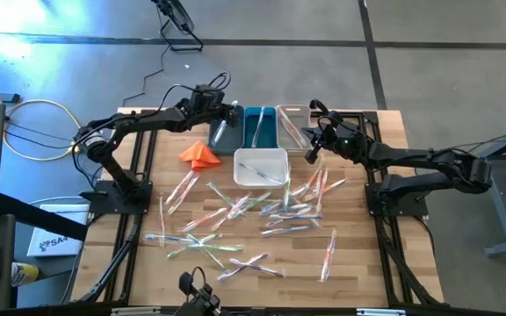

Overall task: Pick & Place Toothbrushes
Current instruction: Put the green toothbrush into the dark blue bin, then put the orange toothbrush into the gray bin

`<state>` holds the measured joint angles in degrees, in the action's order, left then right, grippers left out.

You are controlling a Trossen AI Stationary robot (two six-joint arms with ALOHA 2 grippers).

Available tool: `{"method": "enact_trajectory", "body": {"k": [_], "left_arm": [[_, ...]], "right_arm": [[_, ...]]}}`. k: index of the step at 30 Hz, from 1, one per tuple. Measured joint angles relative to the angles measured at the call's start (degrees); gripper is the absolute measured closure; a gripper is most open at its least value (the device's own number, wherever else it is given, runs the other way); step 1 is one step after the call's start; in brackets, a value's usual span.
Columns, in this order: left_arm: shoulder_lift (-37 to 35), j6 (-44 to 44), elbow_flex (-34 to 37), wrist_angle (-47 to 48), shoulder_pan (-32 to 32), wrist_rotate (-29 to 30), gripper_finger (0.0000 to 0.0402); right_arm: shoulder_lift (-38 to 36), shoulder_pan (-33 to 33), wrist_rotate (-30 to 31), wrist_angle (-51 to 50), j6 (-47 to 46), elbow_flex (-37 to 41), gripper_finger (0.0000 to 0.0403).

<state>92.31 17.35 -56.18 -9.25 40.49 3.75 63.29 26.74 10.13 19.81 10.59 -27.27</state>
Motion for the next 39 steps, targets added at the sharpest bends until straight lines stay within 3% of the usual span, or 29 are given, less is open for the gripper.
{"method": "enact_trajectory", "body": {"k": [6, 18, 26, 34, 39], "left_arm": [[0.0, 1.2, 0.0, 0.0, 0.0, 0.0, 0.0391], [0.0, 1.1, 0.0, 0.0, 0.0, 1.6, 0.0302], [-0.2, 1.0, 0.0, -1.5, 0.0, 1.8, 0.0297], [-0.3, -5.0, 0.0, -1.2, 0.0, 1.6, 0.0297], [-2.1, -5.5, 0.0, 1.4, 0.0, -2.3, 0.0297]], "right_arm": [[0.0, 0.0, 0.0, -0.5, 0.0, 0.0, 0.0401], [0.0, 0.0, 0.0, -1.2, 0.0, 0.0, 0.0401], [0.0, 0.0, 0.0, -1.2, 0.1, 0.0, 0.0400], [0.0, 0.0, 0.0, -1.2, 0.2, 0.0, 0.0400], [0.0, 0.0, 0.0, -1.2, 0.2, 0.0, 0.0400]]}}
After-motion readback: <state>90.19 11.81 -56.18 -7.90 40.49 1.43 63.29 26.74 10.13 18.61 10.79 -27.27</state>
